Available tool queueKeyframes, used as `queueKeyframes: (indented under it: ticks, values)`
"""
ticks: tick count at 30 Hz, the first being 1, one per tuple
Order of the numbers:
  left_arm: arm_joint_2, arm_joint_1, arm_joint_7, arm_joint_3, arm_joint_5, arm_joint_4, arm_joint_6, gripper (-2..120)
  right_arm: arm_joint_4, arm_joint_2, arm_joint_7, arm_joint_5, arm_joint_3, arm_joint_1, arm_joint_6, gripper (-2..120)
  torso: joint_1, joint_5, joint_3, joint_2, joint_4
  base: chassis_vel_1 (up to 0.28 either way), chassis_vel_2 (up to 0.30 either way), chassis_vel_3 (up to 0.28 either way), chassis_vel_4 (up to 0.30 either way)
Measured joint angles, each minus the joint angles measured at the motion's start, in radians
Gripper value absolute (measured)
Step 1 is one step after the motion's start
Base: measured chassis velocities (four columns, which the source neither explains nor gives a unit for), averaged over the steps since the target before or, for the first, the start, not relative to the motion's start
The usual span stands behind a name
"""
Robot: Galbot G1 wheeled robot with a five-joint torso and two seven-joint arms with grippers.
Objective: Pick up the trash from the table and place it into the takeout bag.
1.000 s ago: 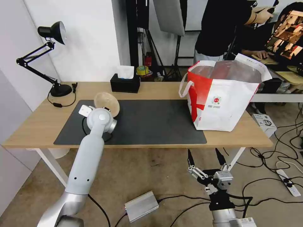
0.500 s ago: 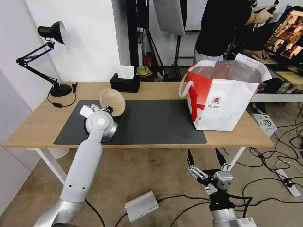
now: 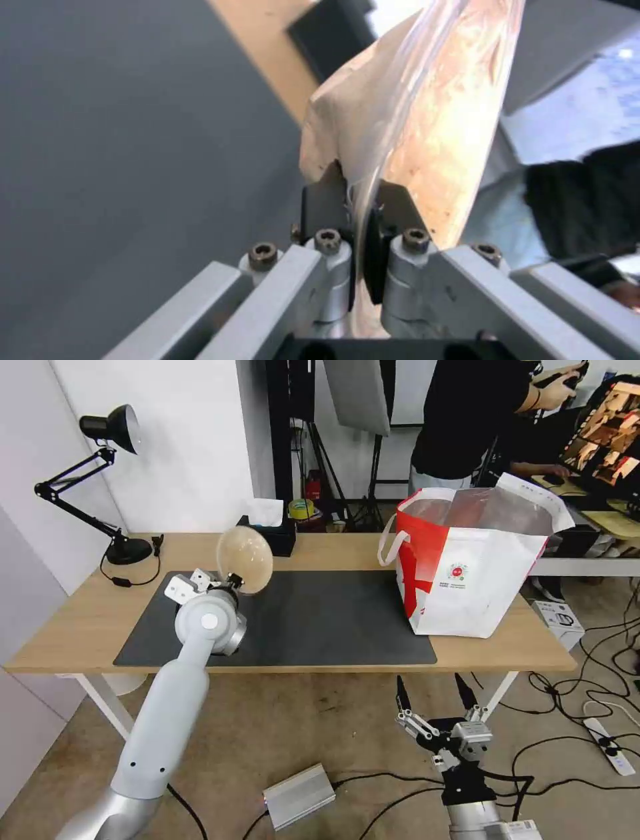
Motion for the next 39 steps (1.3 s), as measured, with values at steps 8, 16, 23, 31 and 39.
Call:
queueKeyframes:
  ticks: [8,16,23,31,39]
  values:
    - [0.006,-0.037,0.093,0.053,-0.012,-0.032,-0.030,1,0.000,0.000,0.000,0.000,0.000,0.000,0.000,100,0.000,0.0001,0.000,0.000,0.0000,0.000,0.000,0.000,0.000]
    - [0.007,-0.105,0.132,0.115,-0.017,-0.028,-0.055,1,0.000,0.000,0.000,0.000,0.000,0.000,0.000,100,0.000,0.0001,0.000,0.000,0.0000,0.000,0.000,0.000,0.000]
    - [-0.011,-0.201,0.146,0.176,-0.022,0.023,-0.070,1,0.000,0.000,0.000,0.000,0.000,0.000,0.000,100,0.000,0.0001,0.000,0.000,0.0000,0.000,0.000,0.000,0.000]
    - [-0.051,-0.293,0.159,0.239,-0.022,0.087,-0.084,1,0.000,0.000,0.000,0.000,0.000,0.000,0.000,100,0.000,0.0002,0.000,0.000,0.0000,0.000,0.000,0.000,0.000]
    - [-0.089,-0.364,0.189,0.299,-0.020,0.147,-0.106,1,0.000,0.000,0.000,0.000,0.000,0.000,0.000,100,0.000,0.0001,0.000,0.000,0.0000,0.000,0.000,0.000,0.000]
